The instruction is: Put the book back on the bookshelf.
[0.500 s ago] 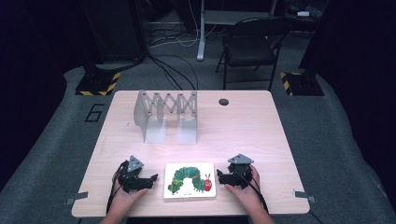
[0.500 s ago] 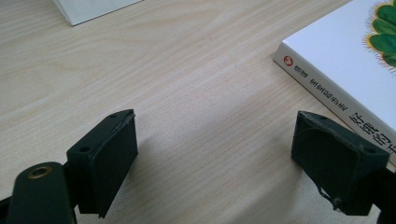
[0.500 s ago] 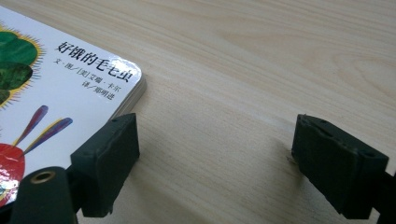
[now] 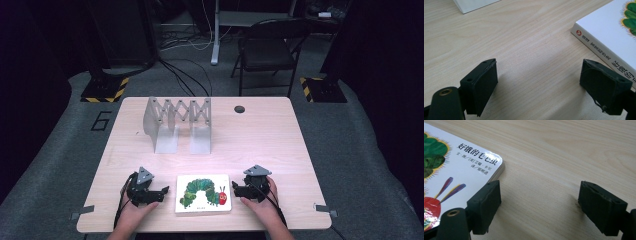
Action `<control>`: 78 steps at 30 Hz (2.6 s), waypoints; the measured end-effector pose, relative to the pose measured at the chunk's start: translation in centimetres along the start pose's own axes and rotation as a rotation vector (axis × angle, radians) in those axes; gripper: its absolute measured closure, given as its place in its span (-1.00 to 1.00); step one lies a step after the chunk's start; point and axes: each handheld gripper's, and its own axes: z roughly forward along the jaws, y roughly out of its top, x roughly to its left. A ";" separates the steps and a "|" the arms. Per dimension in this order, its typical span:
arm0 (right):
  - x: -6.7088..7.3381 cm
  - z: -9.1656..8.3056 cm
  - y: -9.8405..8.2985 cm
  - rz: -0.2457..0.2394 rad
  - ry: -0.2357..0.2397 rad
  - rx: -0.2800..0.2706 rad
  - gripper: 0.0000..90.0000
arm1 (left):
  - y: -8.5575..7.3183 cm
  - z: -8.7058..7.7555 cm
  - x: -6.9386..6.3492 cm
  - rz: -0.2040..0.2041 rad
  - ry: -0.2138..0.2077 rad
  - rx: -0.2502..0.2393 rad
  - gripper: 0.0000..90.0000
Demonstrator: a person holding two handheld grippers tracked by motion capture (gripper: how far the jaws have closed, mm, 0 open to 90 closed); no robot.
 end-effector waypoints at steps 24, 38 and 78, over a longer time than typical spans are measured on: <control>0.7 -0.6 1.0 0.040 0.050 0.082 -0.38 | 0.3 -0.9 -0.5 -0.062 -0.050 0.010 -0.39; 0.3 -1.8 1.1 0.073 0.094 0.061 0.01 | 1.0 -2.8 -1.3 -0.033 -0.032 -0.035 -0.09; 2.1 -2.5 2.7 0.031 0.166 0.023 0.13 | 0.8 -5.0 -4.2 -0.013 -0.173 -0.081 0.00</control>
